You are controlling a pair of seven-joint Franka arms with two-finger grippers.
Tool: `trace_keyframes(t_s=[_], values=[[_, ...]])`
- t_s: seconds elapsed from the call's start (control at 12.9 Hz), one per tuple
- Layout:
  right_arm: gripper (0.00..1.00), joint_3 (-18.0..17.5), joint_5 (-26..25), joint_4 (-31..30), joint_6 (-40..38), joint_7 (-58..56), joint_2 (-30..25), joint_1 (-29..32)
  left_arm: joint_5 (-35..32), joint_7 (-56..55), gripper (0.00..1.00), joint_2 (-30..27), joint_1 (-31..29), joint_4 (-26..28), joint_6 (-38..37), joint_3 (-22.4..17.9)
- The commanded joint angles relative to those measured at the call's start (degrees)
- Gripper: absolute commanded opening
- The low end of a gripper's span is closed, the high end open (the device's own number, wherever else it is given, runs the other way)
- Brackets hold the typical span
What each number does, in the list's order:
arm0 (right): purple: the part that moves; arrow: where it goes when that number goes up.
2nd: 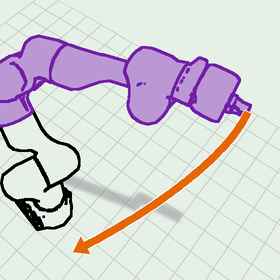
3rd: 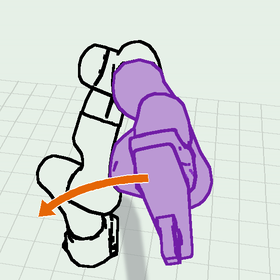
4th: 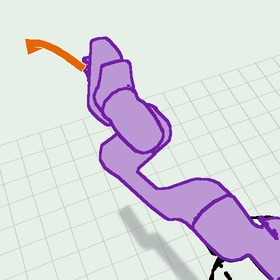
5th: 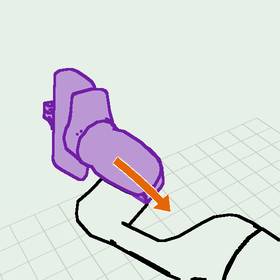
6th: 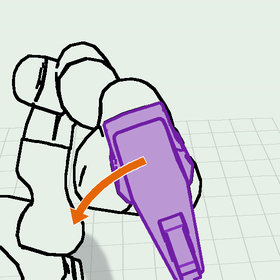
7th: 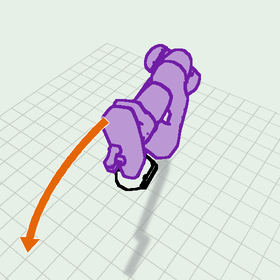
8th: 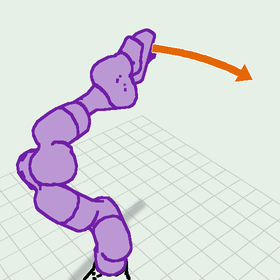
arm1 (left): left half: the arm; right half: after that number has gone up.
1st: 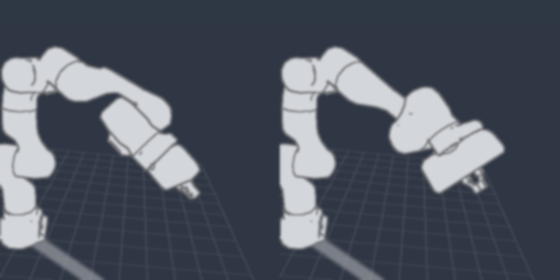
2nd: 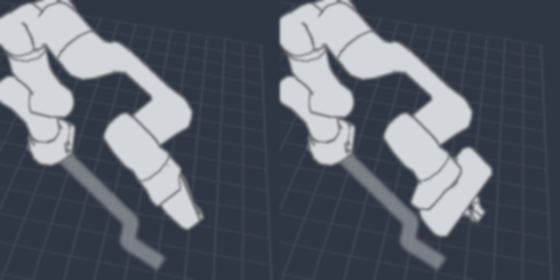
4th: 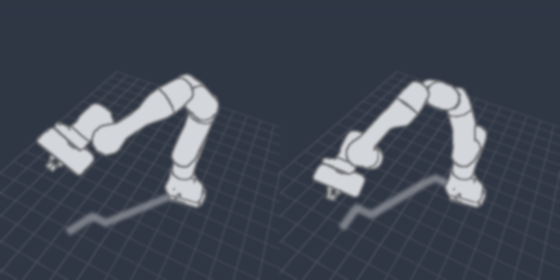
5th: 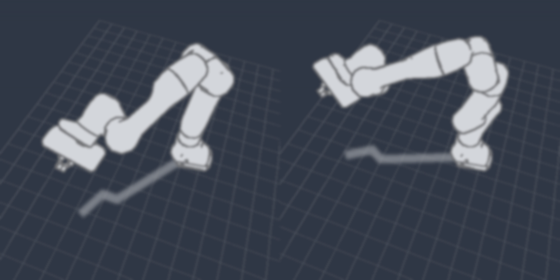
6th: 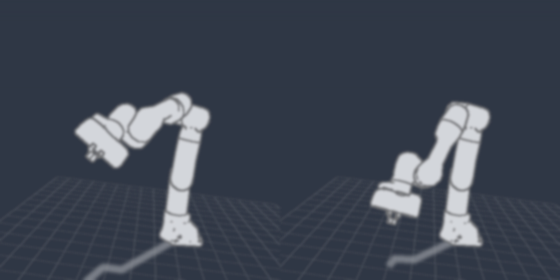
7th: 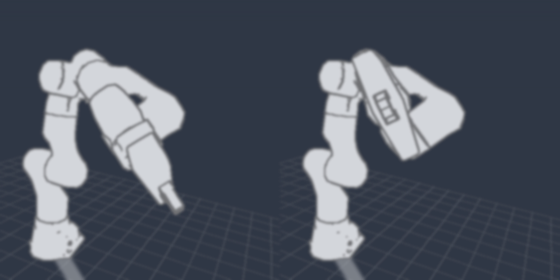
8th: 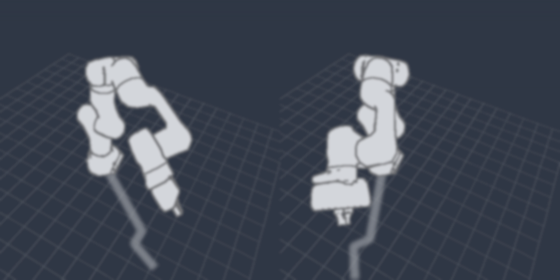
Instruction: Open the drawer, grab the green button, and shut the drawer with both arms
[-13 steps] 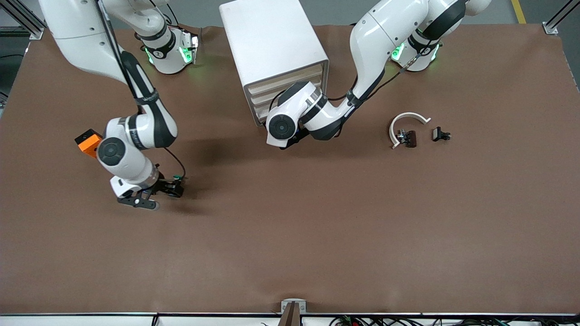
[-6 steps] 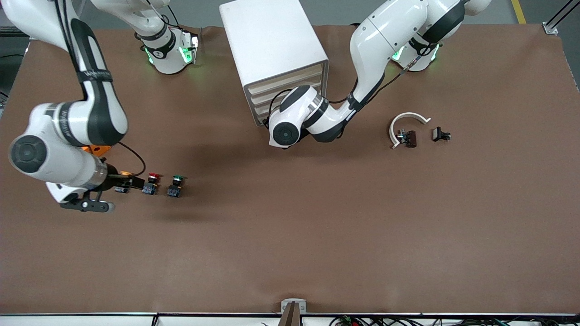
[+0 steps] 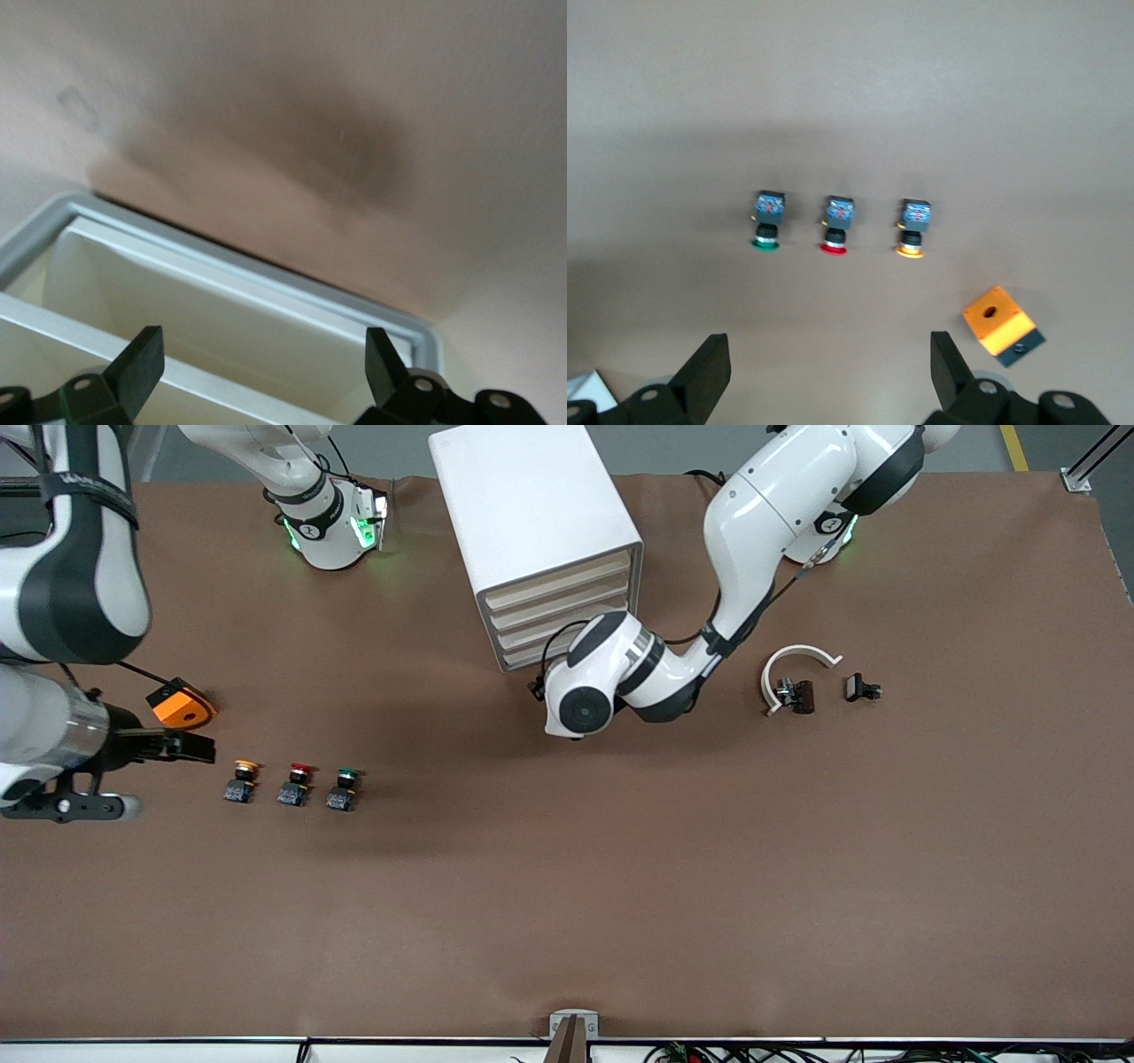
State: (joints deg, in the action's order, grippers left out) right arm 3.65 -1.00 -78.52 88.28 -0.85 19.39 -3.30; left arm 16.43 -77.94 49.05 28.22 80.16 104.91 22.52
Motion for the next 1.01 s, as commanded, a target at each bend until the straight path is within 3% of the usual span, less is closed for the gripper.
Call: trace_keyframes(t_s=[0.0, 0.23, 0.47, 0.62, 0.93], values=[[1.00, -0.8, -0.2, 4.0, -4.4, -6.1, 0.4, 4.6, -2.1, 0.2, 1.00, -1.5, -0.8, 0.0, -0.1, -2.1], [1.00, -0.7, -0.8, 6.4, -6.4, -5.9, 0.0, 6.4, -11.7, 2.0, 1.00, -3.1, -5.2, -1.7, -1.3, -2.7], [1.00, -0.7, 0.3, 7.6, -7.5, -5.6, -0.5, 7.7, -16.7, 9.1, 1.00, -6.8, -9.0, -1.9, -3.5, -3.3], [1.00, -1.0, 1.2, 7.8, -13.3, -5.3, -1.1, 8.4, -17.0, 14.8, 1.00, -9.4, -12.9, -1.8, -8.3, -3.2], [1.00, -1.1, 1.6, 7.2, -9.5, -7.6, -6.7, 8.5, -17.0, 26.9, 1.00, -17.0, -19.3, 0.2, -14.6, -3.0]])
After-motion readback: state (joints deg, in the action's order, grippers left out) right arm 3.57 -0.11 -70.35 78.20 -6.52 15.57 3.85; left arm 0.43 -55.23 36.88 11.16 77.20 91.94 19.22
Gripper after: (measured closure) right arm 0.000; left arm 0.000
